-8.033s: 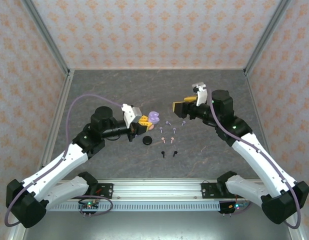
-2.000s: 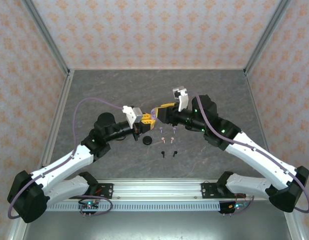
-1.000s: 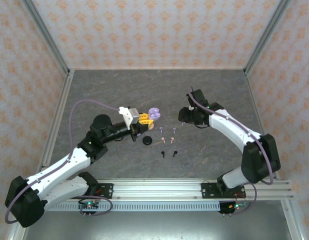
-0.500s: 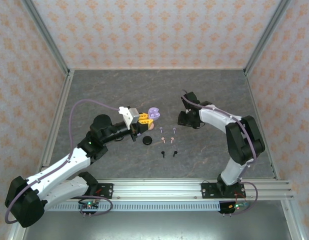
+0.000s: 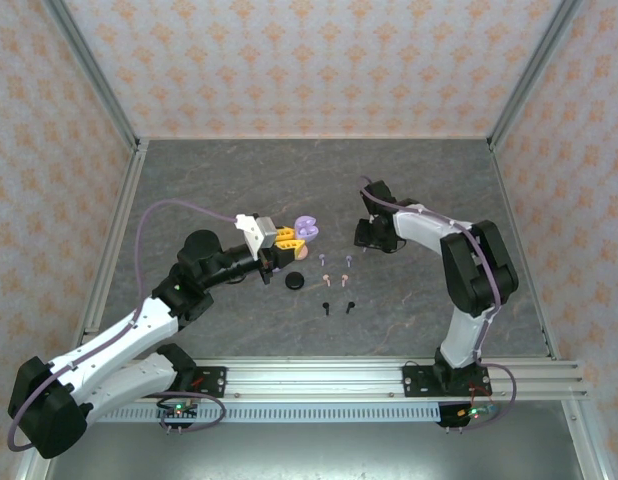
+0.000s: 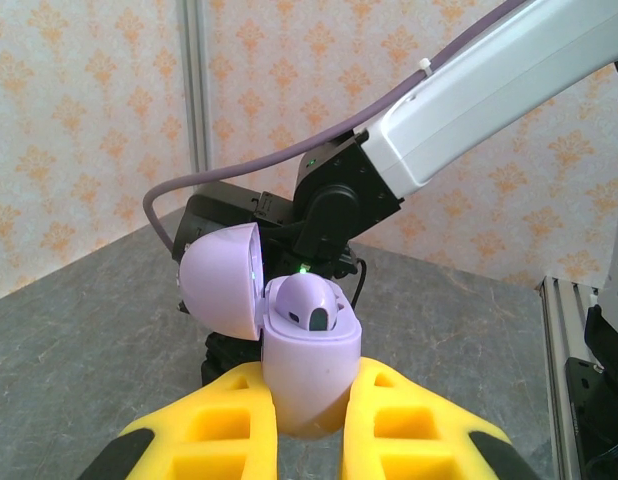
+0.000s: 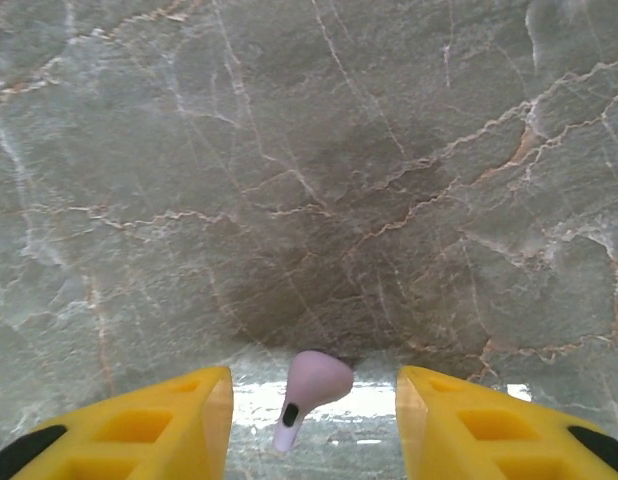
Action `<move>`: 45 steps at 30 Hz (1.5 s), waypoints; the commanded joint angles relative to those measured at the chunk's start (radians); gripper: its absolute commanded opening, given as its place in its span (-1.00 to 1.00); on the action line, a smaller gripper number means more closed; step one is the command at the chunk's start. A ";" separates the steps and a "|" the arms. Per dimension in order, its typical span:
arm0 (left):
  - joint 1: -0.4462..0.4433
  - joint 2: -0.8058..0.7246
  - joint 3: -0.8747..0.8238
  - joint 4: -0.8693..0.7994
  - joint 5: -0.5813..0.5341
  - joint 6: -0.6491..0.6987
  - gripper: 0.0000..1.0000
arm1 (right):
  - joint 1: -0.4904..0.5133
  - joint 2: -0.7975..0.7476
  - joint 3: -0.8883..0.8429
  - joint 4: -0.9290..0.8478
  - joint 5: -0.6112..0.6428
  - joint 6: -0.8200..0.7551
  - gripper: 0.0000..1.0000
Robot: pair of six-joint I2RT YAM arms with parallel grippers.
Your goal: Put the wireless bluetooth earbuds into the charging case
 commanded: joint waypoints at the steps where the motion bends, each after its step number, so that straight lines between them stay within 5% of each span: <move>1: -0.012 -0.018 0.004 0.000 -0.016 0.024 -1.00 | -0.005 0.022 0.032 0.009 0.011 -0.017 -0.10; 27: -0.014 -0.029 -0.007 -0.008 -0.019 0.022 -1.00 | -0.004 0.024 0.005 0.037 -0.035 -0.033 -0.58; 45: -0.021 0.049 -0.020 0.085 -0.037 -0.011 -1.00 | 0.053 -0.579 -0.213 0.181 -0.090 0.029 -0.59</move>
